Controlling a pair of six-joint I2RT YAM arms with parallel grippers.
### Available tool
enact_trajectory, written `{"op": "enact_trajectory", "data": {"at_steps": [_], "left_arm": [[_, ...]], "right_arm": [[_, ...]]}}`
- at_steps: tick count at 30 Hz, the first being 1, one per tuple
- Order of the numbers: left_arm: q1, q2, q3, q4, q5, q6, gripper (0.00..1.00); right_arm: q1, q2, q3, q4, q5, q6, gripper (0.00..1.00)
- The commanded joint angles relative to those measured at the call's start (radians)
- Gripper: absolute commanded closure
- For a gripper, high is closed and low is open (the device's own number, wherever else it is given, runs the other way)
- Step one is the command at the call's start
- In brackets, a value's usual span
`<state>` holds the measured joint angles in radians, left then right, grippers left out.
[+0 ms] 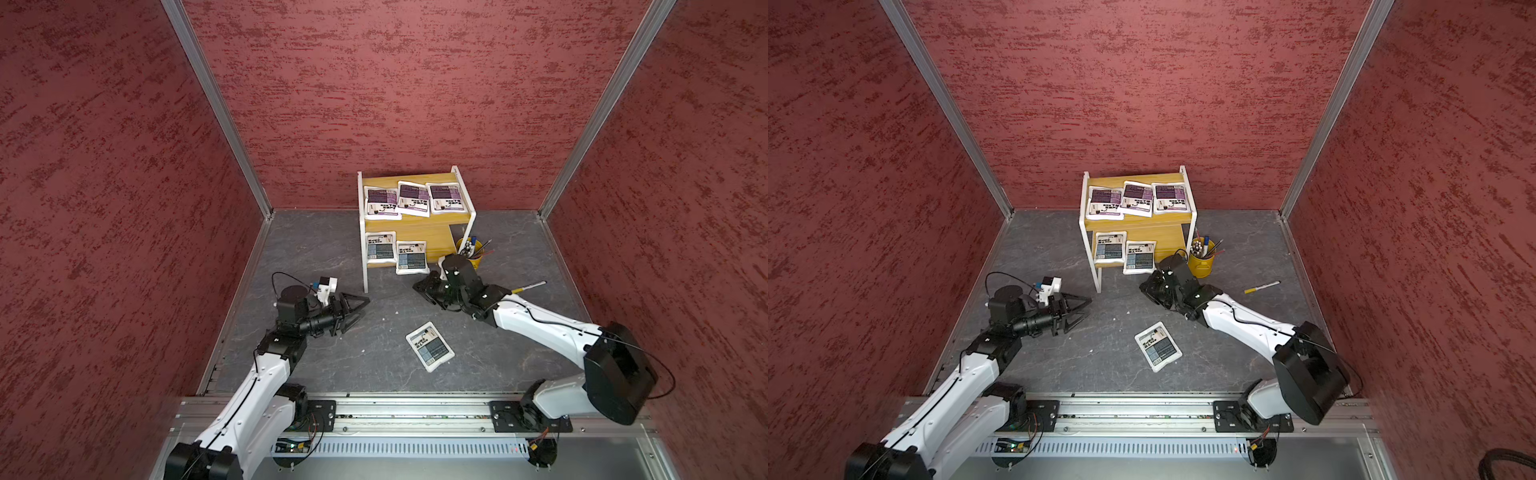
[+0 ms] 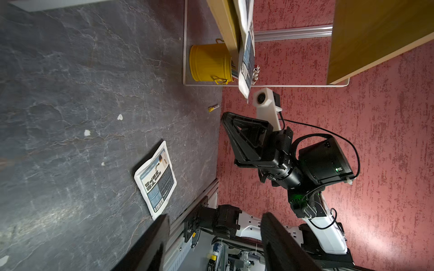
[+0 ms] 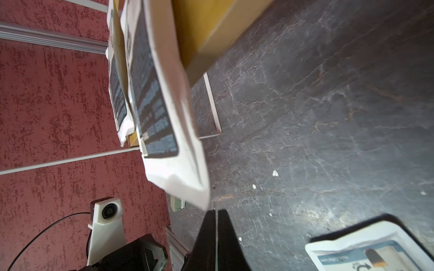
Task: Place the bagged coffee beans on the shelf by color
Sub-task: Place the bagged coffee beans on the shelf.
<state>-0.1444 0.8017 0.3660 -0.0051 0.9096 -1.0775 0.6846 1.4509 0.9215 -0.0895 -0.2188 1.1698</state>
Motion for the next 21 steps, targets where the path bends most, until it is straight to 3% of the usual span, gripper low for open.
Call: {"op": "enact_trajectory", "data": {"at_steps": [1,7,21], "left_arm": [[0.022,-0.022,0.004,-0.084,0.015,0.058,0.35],[0.062,-0.040,0.002,-0.124,0.043,0.078,0.35],[0.063,-0.042,-0.009,-0.148,0.045,0.102,0.35]], "right_arm": [[0.005,0.051,0.049,0.035,-0.017,-0.021,0.92],[0.003,0.115,0.105,0.037,-0.007,-0.032,0.92],[-0.026,0.198,0.213,0.022,-0.002,-0.051,0.93]]}}
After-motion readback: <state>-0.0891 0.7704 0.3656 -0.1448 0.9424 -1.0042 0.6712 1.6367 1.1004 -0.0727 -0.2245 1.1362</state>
